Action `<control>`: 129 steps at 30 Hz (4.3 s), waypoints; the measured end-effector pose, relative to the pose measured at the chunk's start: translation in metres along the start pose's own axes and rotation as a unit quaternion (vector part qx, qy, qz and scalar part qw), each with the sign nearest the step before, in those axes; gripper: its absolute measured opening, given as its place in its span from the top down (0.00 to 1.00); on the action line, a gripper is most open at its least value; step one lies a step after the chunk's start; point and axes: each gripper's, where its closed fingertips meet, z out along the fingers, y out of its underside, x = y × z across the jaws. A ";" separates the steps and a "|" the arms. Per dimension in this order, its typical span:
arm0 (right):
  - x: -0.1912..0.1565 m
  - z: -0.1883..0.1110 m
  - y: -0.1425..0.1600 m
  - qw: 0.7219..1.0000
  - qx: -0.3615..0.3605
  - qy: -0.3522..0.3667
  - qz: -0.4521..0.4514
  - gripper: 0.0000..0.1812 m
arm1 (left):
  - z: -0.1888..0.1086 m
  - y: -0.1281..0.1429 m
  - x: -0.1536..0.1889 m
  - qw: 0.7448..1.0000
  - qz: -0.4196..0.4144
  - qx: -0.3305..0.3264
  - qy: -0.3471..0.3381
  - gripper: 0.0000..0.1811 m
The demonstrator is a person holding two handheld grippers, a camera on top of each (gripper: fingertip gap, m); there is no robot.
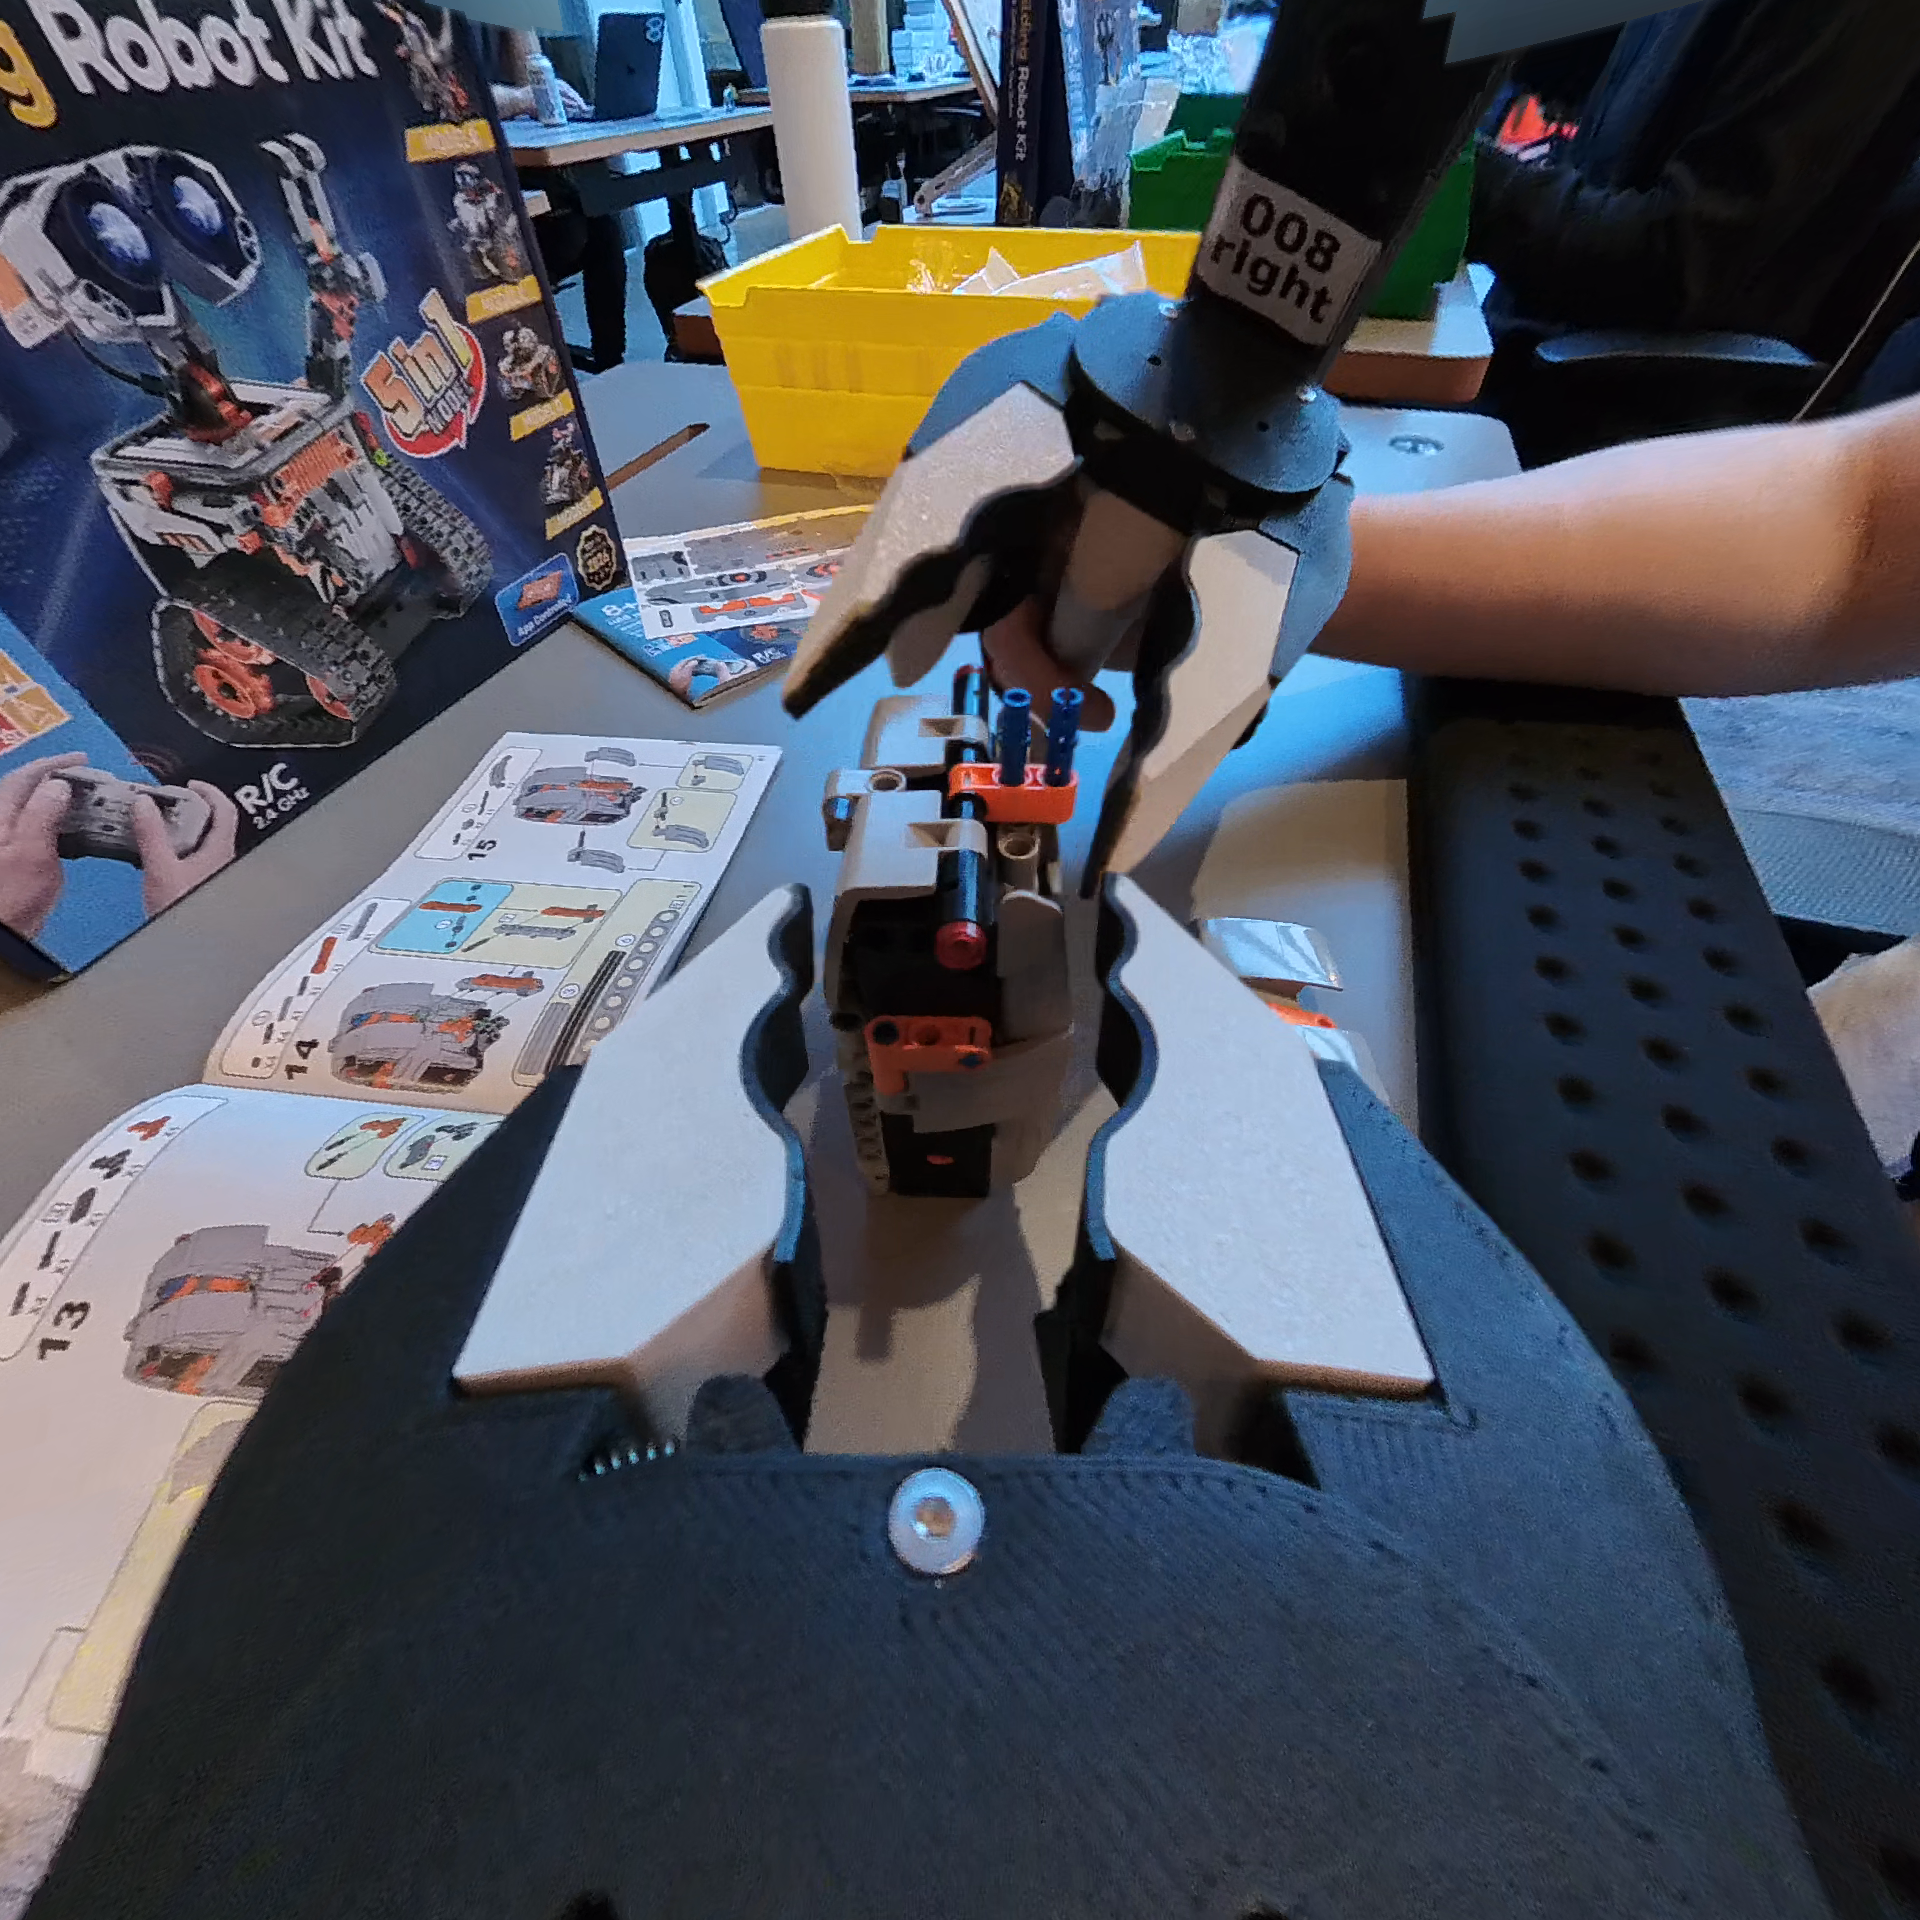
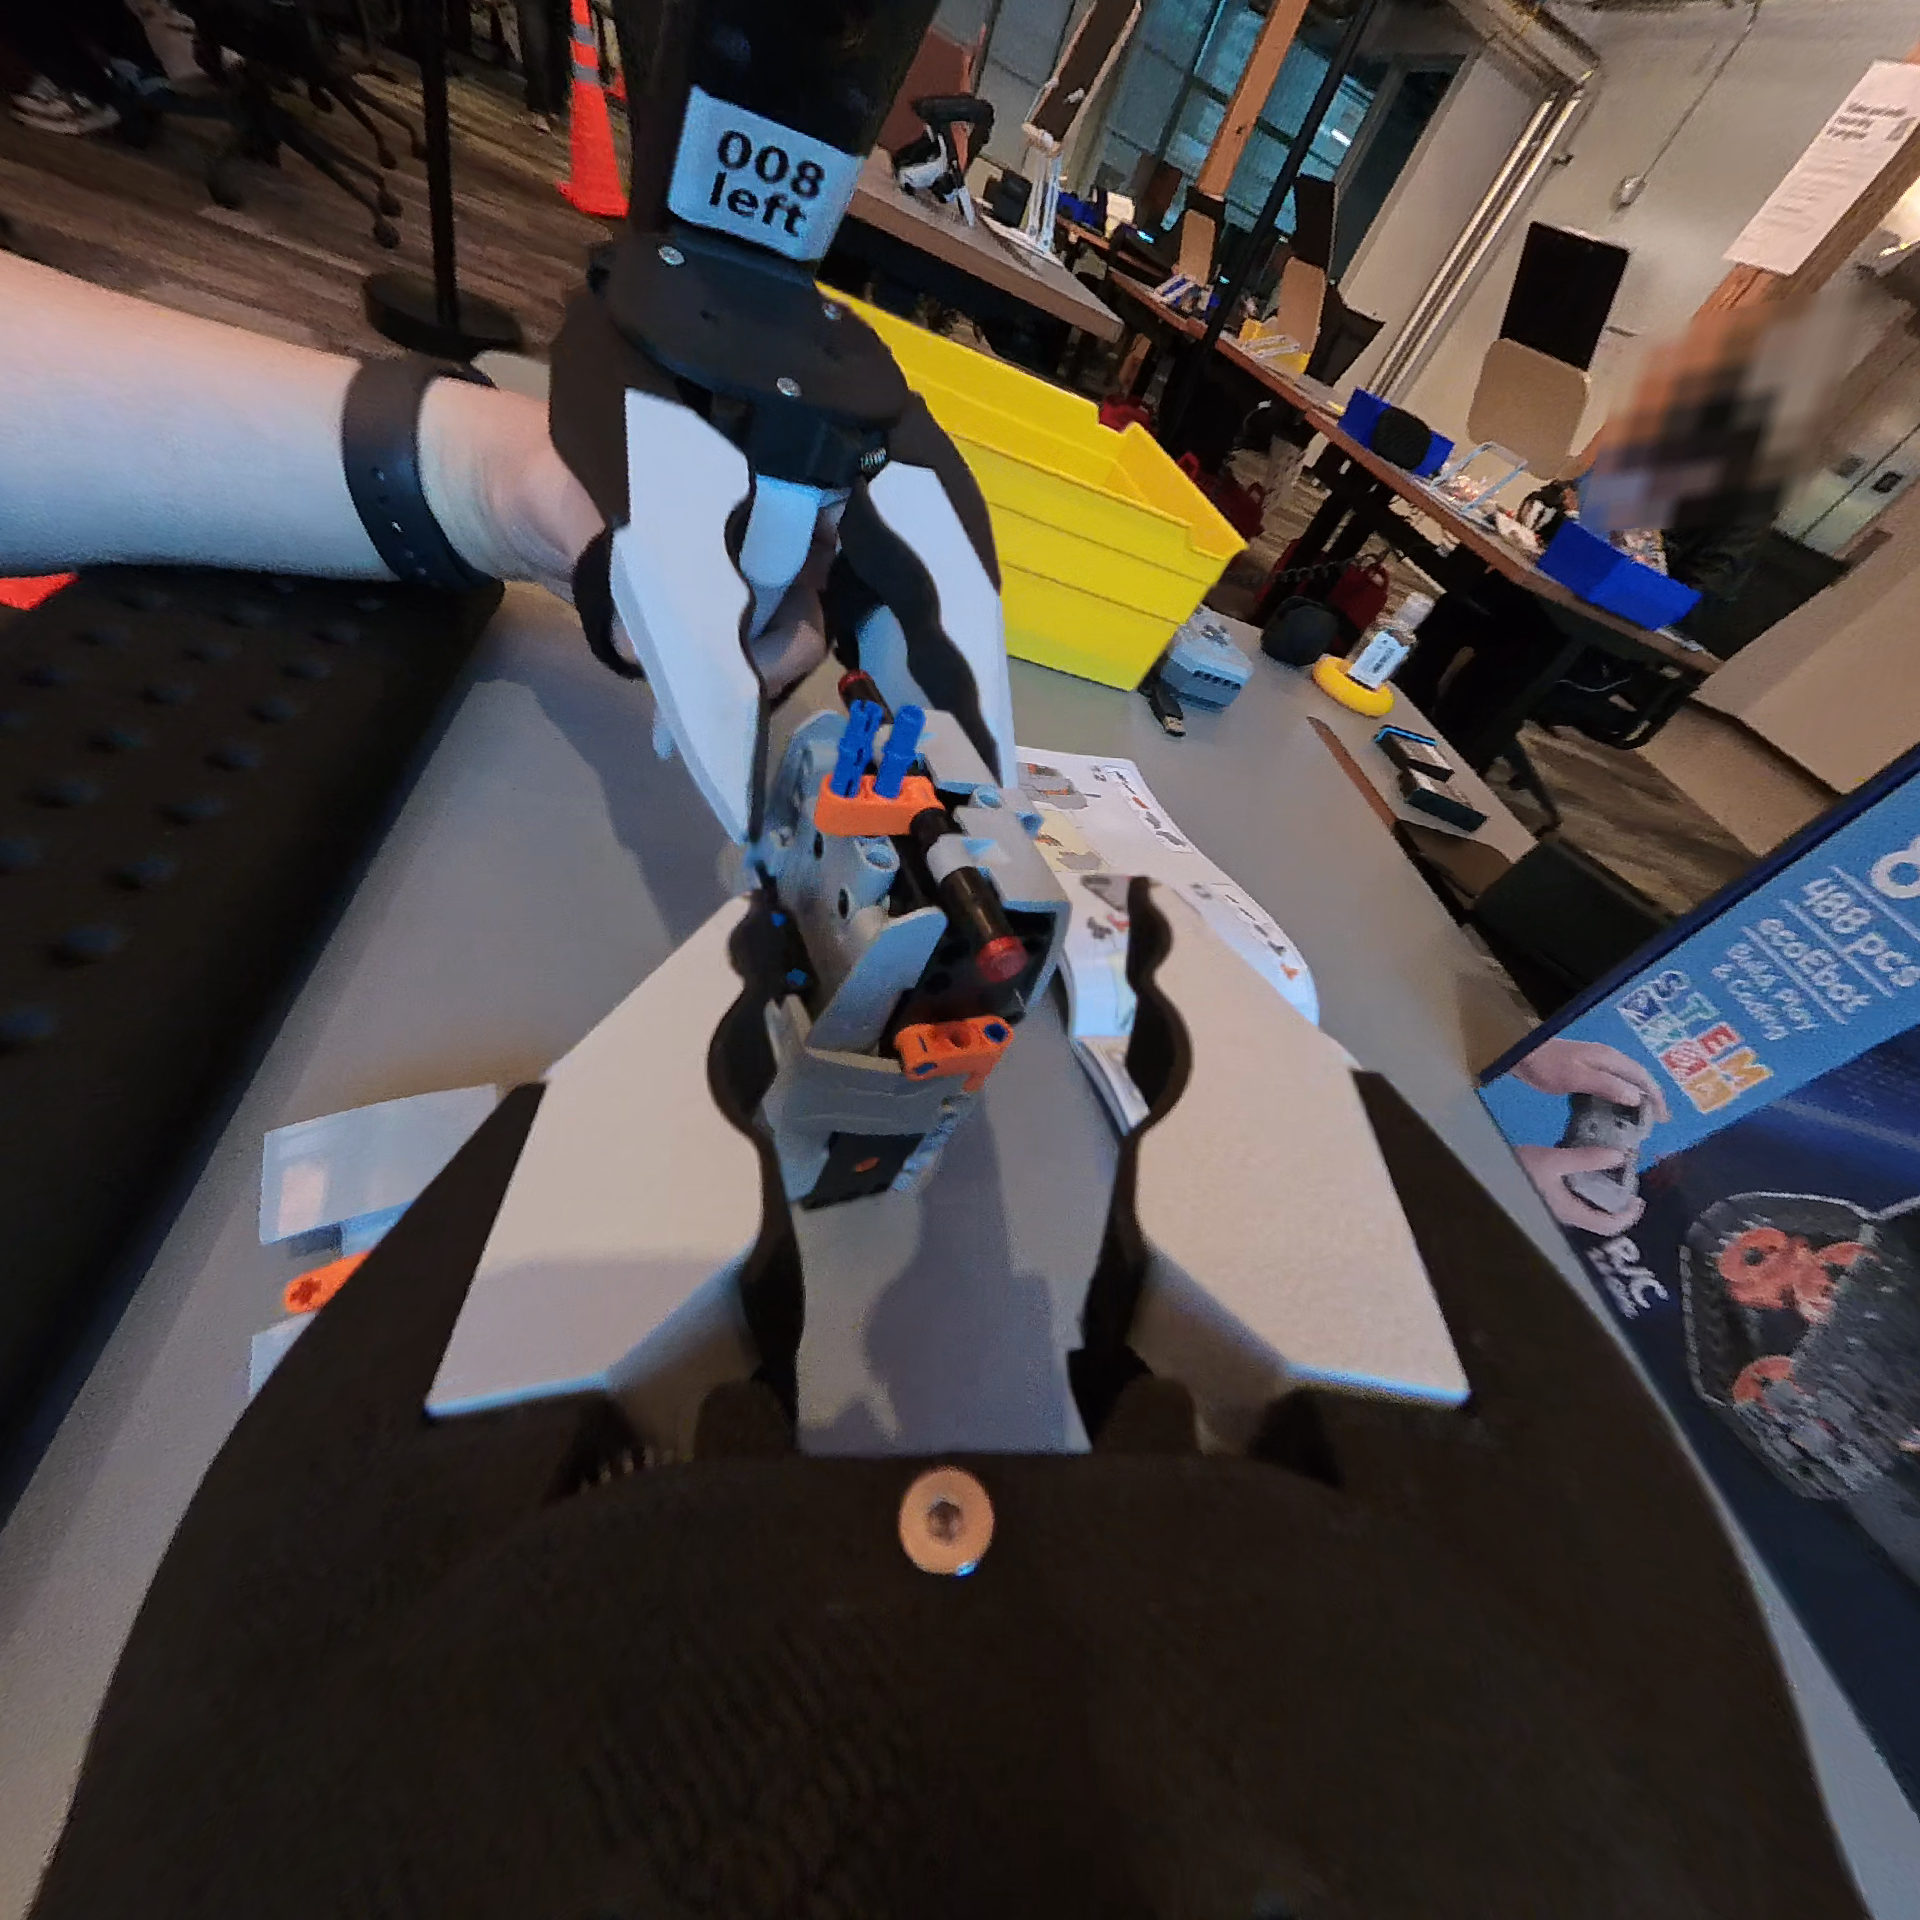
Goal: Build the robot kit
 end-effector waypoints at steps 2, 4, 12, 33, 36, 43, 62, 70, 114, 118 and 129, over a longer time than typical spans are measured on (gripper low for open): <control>0.002 -0.013 -0.003 1.000 -0.003 0.014 -0.002 0.63 | -0.007 -0.006 -0.002 1.000 -0.014 0.017 -0.006 0.69; 0.000 -0.031 -0.006 1.000 0.007 0.021 0.012 0.63 | -0.018 -0.011 -0.001 0.998 -0.040 0.037 -0.008 0.68; -0.001 -0.035 0.003 0.998 0.020 0.006 0.061 0.65 | -0.013 0.003 -0.003 0.997 -0.063 0.007 -0.049 0.66; -0.048 -0.056 0.024 0.995 -0.040 -0.083 0.045 0.61 | -0.046 0.000 -0.002 0.995 -0.070 0.045 -0.056 0.66; -0.068 -0.068 0.047 0.987 -0.074 -0.120 0.072 0.63 | -0.059 0.007 0.000 0.993 -0.064 0.046 -0.088 0.67; -0.087 -0.050 0.054 0.973 -0.116 -0.175 0.094 0.68 | -0.066 0.002 0.013 0.992 -0.060 0.072 -0.087 0.69; -0.100 -0.048 0.072 0.967 -0.176 -0.181 0.032 0.74 | -0.062 0.009 0.021 0.990 -0.118 0.071 -0.026 0.73; -0.091 -0.043 0.066 0.965 -0.175 -0.103 -0.164 0.76 | -0.051 0.029 0.023 0.988 -0.156 0.023 -0.004 0.73; -0.065 -0.018 -0.031 0.886 -0.060 0.179 -0.423 0.77 | -0.053 -0.013 0.059 0.970 -0.194 0.119 0.084 0.88; -0.063 -0.016 -0.033 0.887 -0.057 0.185 -0.419 0.77 | -0.054 -0.015 0.062 0.970 -0.191 0.121 0.090 0.93; -0.055 -0.016 -0.044 0.892 -0.029 0.206 -0.402 0.77 | -0.068 -0.024 0.053 0.957 -0.221 0.169 0.081 0.89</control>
